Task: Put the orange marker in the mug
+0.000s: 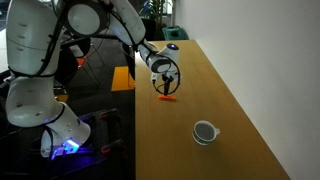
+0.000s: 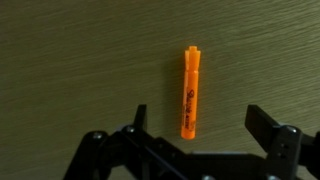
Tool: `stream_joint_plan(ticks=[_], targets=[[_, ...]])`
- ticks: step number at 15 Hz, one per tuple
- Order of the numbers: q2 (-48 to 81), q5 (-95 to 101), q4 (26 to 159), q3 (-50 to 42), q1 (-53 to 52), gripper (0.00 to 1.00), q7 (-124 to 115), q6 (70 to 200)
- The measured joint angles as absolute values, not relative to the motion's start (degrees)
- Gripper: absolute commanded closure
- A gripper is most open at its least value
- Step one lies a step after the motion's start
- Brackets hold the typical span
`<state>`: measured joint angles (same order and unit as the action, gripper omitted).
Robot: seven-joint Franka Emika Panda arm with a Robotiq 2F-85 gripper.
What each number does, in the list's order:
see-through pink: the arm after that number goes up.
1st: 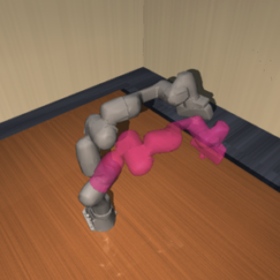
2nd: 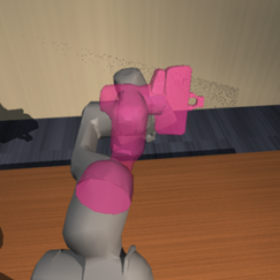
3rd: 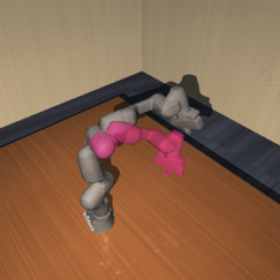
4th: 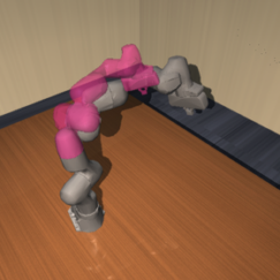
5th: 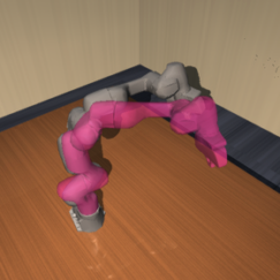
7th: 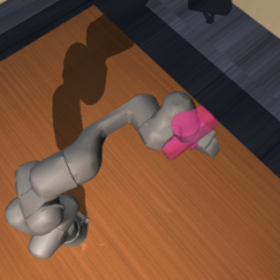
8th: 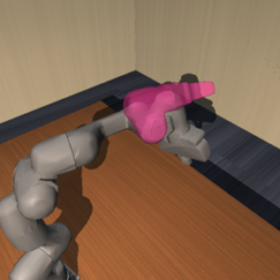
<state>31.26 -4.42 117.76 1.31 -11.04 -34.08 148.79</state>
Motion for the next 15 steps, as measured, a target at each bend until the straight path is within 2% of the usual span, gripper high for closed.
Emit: stream_joint_plan(ticks=[10,15], targets=[[38.0,-4.5,115.0,-0.7,-13.0,0.00,-34.1,153.4],[40.4,-4.5,111.9,-0.8,-13.3,0.06,-34.1,153.4]])
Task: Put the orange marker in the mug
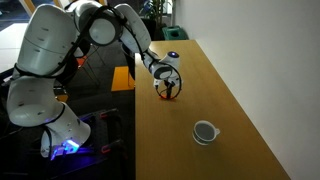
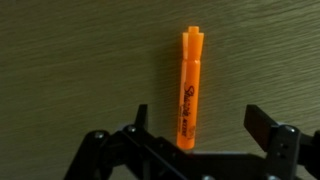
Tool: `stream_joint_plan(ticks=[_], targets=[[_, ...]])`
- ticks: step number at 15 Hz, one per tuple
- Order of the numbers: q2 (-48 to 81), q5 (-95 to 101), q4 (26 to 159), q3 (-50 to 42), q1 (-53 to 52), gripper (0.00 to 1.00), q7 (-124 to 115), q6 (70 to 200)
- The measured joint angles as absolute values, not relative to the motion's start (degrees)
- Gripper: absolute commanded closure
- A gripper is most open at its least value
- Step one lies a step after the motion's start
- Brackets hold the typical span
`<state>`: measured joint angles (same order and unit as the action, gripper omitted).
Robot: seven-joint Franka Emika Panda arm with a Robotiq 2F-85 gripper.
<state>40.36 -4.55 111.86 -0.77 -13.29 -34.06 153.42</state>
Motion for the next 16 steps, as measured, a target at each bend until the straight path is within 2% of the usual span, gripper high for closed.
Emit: stream_joint_plan(ticks=[2,4,7,12,14,16], targets=[[41.2,-4.6,110.8,-0.8,-13.3,0.31,-34.1,153.4],[42.0,-4.7,109.9,-0.8,-13.3,0.40,-34.1,153.4],[42.9,-4.9,109.3,-0.8,-13.3,0.65,-34.1,153.4],[43.6,-5.0,109.0,-0.8,-13.3,0.99,-34.1,153.4],[43.7,-5.0,108.9,-0.8,-13.3,0.95,-34.1,153.4],[43.7,-5.2,108.9,-0.8,-13.3,0.95,-34.1,153.4]])
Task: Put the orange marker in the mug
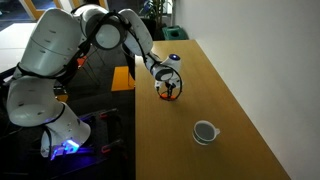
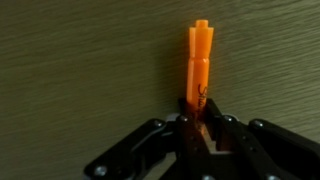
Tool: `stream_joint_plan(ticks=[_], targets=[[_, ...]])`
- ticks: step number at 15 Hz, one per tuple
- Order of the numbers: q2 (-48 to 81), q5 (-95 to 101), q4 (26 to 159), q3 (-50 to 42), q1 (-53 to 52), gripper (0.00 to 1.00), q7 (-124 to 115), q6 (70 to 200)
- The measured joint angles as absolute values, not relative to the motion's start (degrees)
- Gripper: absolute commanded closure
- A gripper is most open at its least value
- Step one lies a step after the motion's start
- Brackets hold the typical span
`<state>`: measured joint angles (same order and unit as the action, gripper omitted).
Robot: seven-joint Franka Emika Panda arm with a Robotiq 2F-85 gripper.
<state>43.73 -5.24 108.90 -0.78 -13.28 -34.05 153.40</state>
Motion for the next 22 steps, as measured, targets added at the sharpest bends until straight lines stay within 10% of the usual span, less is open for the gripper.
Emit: stream_joint_plan(ticks=[22], targets=[[30.3,-4.7,108.8,-3.8,-7.0,0.95,-28.6,136.5]])
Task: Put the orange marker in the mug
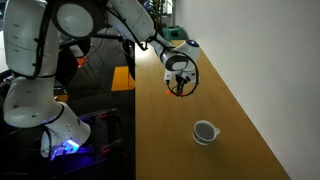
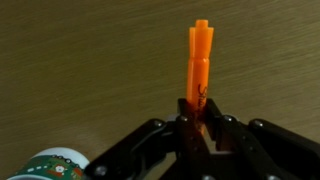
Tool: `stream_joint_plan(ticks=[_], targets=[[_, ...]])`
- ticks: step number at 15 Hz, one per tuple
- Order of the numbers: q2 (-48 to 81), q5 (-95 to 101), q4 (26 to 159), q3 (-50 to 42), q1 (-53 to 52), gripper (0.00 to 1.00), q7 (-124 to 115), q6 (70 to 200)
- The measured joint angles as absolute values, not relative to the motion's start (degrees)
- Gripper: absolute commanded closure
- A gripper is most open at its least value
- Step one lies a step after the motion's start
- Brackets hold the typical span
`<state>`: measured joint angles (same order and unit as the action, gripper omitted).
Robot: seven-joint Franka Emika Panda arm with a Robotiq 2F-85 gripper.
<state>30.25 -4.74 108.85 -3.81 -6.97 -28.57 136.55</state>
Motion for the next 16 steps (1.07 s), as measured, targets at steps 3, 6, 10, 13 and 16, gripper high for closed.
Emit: stream_joint_plan(ticks=[3,6,10,13,16], targets=[[30.3,-2.7,108.9,-6.6,-9.3,0.95,-36.9,141.6],[30.2,1.7,108.9,-10.7,-12.0,0.95,-46.7,145.8],[29.7,10.3,108.9,-17.3,-15.6,0.95,-61.5,148.6],[29.6,18.1,108.8,-22.1,-18.1,0.95,-73.9,149.3],[29.6,26.5,108.8,-26.1,-20.3,0.95,-87.4,149.4]])
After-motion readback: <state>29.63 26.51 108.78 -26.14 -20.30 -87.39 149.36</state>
